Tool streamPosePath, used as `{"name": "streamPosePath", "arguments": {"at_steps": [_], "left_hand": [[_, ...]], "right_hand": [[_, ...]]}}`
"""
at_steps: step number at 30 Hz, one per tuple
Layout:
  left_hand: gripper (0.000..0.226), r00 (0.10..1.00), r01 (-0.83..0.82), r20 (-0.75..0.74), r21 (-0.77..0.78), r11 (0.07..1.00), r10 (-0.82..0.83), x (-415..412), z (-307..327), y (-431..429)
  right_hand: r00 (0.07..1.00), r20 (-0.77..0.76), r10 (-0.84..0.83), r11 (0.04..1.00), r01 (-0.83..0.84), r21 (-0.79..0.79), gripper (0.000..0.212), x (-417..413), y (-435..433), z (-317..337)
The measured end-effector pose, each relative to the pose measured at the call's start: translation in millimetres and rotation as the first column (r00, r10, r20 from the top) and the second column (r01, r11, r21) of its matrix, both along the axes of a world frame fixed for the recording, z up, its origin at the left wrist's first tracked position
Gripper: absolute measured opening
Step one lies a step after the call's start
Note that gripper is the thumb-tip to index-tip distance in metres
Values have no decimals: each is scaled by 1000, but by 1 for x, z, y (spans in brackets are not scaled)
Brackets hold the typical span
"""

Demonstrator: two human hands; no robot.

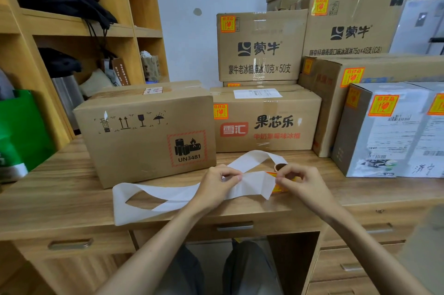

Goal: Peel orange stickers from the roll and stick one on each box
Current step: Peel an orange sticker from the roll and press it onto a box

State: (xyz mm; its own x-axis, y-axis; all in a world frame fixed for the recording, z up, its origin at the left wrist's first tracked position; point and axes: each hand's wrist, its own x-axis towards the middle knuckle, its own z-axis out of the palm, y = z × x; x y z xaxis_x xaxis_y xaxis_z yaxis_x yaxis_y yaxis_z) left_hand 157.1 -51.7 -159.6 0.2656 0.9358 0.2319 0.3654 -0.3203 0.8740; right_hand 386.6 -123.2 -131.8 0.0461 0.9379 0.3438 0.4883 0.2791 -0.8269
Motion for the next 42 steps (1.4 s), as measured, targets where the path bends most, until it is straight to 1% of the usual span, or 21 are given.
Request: {"name": "streamPosePath", "arguments": {"at_steps": [5, 9, 11, 14, 16, 17, 19, 21, 22, 24, 27, 29, 31, 33, 36, 37, 38, 39, 40, 41, 42], "left_hand": [[14, 1000, -9, -4, 3, 1000, 9, -1, 1, -3], [22, 999, -17, -43, 16, 1000, 17, -3, 5, -3], [25, 998, -33, -48, 82, 996, 37, -3, 8, -4], [24, 996, -58, -49, 264, 963, 74, -5, 20, -6], [24, 991, -52, -87, 446, 894, 101, -7, 29, -10], [26, 986, -41, -111, 547, 836, 122, -9, 34, -13], [31, 964, -23, -164, 734, 679, 210, -13, 44, -17], [35, 926, -13, -186, 853, 521, 328, -21, 52, -19], [36, 911, -15, -181, 883, 468, 370, -25, 56, -20], [33, 891, -36, -158, 911, 412, 426, -36, 63, -22], [17, 854, -68, -128, 933, 353, 504, -53, 71, -25], [9, 837, -93, -111, 936, 339, 536, -66, 76, -27], [7, 838, -140, -77, 926, 350, 540, -78, 82, -29], [9, 853, -211, -23, 899, 384, 522, -88, 89, -31], [12, 870, -312, 55, 831, 460, 490, -101, 96, -36], [9, 876, -356, 95, 788, 502, 473, -106, 97, -37], [6, 883, -407, 151, 718, 566, 443, -111, 98, -39], [5, 888, -449, 223, 609, 654, 401, -115, 100, -41], [7, 886, -461, 302, 480, 747, 352, -118, 103, -44], [9, 873, -451, 372, 365, 814, 317, -121, 106, -47], [11, 856, -439, 422, 289, 851, 299, -124, 107, -49]], "right_hand": [[987, -161, 14, 1000, -16, -9, 17, 2, -3, 10], [976, -217, -1, 1000, 2, 5, 20, 5, -2, 16], [973, -230, -19, 1000, 24, 18, 17, 2, 0, 21], [969, -241, -48, 997, 62, 53, 14, -10, 4, 31], [960, -275, -56, 994, 79, 74, 12, -23, 8, 38], [954, -293, -55, 992, 85, 89, 12, -32, 11, 42], [951, -305, -48, 989, 87, 116, 12, -51, 15, 50], [954, -298, -31, 991, 69, 118, 13, -69, 19, 58], [955, -296, -20, 992, 56, 115, 14, -78, 21, 60], [952, -306, 4, 995, 27, 99, 16, -93, 25, 66], [943, -329, 39, 996, -12, 83, 14, -116, 30, 73], [935, -342, 89, 993, -58, 101, 15, -130, 30, 78], [931, -328, 159, 983, -118, 141, 13, -142, 27, 82], [918, -330, 219, 970, -167, 177, 13, -152, 24, 82], [881, -397, 257, 962, -193, 194, 23, -163, 21, 79], [871, -423, 251, 964, -182, 196, 27, -165, 21, 78], [864, -444, 239, 966, -164, 201, 28, -167, 23, 78], [861, -455, 227, 968, -147, 204, 27, -169, 25, 78], [865, -453, 216, 970, -136, 203, 25, -170, 27, 77], [873, -441, 207, 972, -133, 193, 22, -172, 29, 77], [883, -423, 203, 974, -139, 178, 19, -173, 31, 77]]}}
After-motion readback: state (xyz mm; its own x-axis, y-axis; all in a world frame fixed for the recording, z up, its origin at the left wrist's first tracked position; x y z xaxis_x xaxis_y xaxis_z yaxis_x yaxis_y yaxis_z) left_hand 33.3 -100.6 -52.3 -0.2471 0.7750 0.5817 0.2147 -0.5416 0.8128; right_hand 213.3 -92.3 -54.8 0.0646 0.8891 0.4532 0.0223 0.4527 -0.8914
